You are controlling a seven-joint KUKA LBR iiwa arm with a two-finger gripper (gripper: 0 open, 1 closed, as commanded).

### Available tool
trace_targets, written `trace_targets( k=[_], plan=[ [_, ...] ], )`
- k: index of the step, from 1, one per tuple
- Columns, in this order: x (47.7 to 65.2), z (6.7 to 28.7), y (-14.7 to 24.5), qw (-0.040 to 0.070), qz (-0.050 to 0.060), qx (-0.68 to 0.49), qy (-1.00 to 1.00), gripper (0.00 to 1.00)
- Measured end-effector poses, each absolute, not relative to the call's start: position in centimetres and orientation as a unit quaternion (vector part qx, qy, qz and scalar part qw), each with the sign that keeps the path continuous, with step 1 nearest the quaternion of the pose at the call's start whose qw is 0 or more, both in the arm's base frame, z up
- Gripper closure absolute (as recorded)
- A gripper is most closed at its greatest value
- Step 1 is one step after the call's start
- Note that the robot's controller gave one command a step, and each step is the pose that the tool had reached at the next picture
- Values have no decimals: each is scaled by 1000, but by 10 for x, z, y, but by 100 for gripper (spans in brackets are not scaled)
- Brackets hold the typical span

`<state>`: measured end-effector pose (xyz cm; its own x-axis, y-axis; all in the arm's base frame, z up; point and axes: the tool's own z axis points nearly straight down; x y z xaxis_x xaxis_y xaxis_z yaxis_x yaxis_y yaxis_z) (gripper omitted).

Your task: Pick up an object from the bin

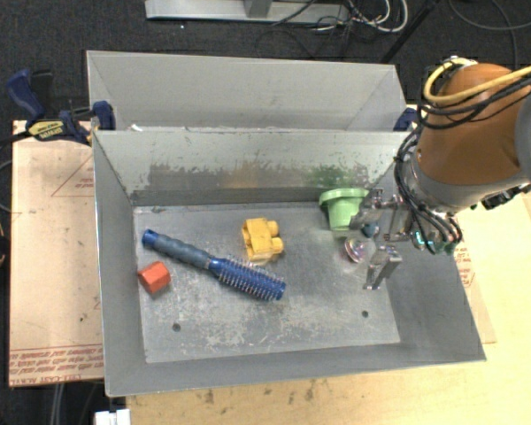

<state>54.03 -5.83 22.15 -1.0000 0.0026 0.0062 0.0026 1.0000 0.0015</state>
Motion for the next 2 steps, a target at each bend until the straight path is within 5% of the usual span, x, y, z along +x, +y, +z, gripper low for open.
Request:
trace_targets(
  k=[1, 2],
  plan=[
    [643, 82, -113, -2, -2, 94, -996, 0],
    [650, 76, -140, 1, -13, 324, -946, 0]
  ],
)
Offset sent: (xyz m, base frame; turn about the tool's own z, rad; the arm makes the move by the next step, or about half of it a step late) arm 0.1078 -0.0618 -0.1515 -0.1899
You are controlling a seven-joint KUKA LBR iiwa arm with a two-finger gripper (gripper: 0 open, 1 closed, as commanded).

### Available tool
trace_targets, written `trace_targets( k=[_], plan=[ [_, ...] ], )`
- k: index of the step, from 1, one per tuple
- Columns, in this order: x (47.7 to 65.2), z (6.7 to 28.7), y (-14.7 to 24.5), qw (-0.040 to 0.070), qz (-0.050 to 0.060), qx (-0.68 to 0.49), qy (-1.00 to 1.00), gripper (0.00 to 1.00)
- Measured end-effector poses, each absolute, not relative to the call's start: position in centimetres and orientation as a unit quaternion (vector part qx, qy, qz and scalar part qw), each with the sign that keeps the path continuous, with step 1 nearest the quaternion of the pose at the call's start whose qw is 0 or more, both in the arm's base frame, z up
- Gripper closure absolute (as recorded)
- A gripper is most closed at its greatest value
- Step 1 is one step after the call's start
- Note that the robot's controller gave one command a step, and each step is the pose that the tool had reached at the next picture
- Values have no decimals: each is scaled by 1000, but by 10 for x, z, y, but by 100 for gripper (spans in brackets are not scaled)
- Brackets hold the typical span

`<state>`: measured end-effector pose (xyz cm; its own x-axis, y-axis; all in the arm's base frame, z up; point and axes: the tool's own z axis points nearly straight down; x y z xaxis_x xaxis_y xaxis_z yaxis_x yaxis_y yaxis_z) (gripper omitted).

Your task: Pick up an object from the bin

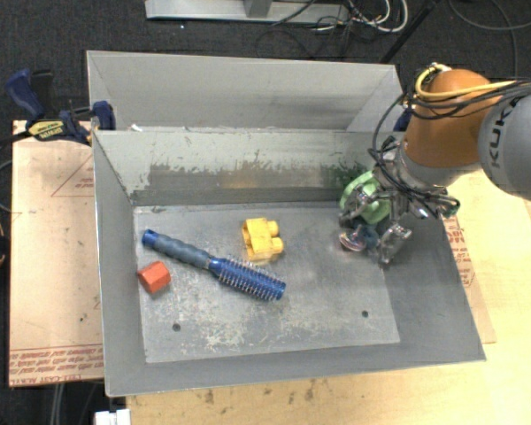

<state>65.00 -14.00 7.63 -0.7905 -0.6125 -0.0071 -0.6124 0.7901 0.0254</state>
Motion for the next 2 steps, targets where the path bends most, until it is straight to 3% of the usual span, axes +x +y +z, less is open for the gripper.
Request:
trace_targets(
  k=[1, 2],
  plan=[
    [650, 78, -135, 2, -5, 325, -946, 0],
    [651, 76, -130, -8, -11, 451, -892, 0]
  ],
)
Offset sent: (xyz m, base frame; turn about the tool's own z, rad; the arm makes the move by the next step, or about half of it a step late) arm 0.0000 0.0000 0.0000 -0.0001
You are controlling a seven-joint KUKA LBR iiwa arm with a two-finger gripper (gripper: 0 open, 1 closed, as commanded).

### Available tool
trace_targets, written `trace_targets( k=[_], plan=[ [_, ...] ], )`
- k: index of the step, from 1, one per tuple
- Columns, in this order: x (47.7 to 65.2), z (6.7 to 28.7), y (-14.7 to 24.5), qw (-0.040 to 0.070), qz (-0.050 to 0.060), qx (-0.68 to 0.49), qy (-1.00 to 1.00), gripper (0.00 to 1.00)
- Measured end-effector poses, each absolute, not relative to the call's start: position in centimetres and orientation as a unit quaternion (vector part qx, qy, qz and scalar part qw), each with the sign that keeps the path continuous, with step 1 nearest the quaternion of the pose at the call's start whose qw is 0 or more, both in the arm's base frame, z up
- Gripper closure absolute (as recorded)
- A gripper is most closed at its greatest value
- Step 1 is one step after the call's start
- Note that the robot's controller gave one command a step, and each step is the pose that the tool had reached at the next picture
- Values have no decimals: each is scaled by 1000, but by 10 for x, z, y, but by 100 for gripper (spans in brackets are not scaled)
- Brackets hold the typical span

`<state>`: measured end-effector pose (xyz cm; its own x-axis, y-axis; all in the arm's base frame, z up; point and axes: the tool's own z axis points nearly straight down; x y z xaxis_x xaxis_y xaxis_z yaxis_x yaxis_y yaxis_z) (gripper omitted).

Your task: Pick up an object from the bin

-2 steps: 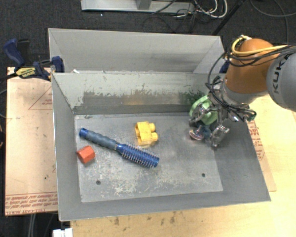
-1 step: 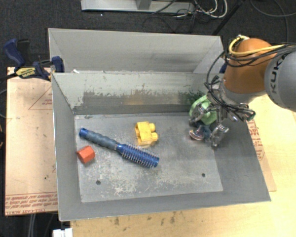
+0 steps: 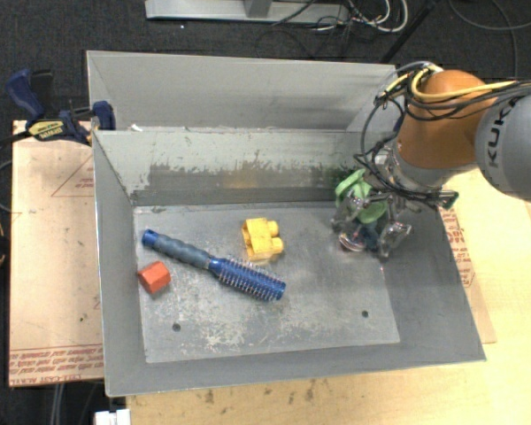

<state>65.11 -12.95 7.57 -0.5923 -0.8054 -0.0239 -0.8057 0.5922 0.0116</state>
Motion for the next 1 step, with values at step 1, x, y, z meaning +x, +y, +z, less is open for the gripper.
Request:
trace_targets(
  k=[1],
  plan=[
    [652, 76, -128, 12, 10, -496, 868, 0]
  ],
)
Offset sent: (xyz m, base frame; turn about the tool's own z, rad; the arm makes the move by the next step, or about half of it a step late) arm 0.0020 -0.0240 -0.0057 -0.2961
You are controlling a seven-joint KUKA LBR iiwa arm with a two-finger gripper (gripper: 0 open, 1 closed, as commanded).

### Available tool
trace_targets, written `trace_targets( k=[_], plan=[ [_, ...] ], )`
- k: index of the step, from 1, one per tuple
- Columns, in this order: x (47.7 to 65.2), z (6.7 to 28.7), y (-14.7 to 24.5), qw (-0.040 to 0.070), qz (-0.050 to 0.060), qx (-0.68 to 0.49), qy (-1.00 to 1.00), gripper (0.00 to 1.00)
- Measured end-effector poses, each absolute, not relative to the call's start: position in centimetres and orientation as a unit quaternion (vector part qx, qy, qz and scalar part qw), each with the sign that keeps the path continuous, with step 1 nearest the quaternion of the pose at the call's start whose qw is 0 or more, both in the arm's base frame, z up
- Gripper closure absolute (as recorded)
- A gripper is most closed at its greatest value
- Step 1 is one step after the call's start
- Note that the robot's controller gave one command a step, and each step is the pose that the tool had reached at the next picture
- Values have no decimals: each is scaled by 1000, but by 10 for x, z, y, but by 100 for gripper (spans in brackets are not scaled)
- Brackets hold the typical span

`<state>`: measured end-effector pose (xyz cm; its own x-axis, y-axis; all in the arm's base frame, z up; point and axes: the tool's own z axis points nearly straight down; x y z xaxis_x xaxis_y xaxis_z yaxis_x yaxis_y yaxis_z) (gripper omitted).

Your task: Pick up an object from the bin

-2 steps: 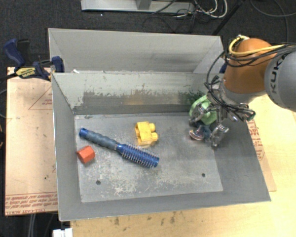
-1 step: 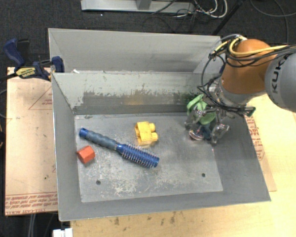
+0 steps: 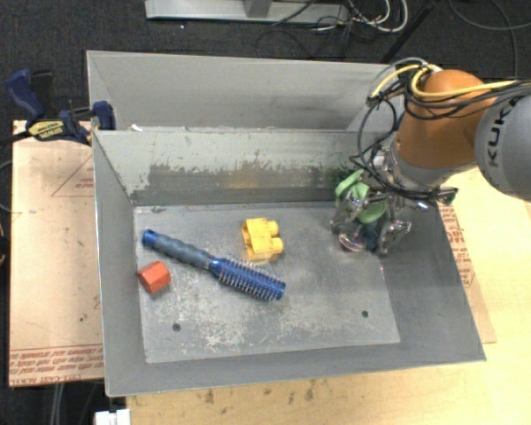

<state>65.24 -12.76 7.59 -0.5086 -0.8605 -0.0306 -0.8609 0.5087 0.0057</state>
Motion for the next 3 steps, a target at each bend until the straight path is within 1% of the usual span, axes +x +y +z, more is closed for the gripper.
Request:
trace_targets(
  k=[1, 2, 3],
  plan=[
    [650, 76, -142, 4, 0, -494, 870, 100],
    [652, 144, -141, 4, -2, -494, 870, 100],
    [655, 197, -140, 4, -2, -493, 870, 100]
  ],
)
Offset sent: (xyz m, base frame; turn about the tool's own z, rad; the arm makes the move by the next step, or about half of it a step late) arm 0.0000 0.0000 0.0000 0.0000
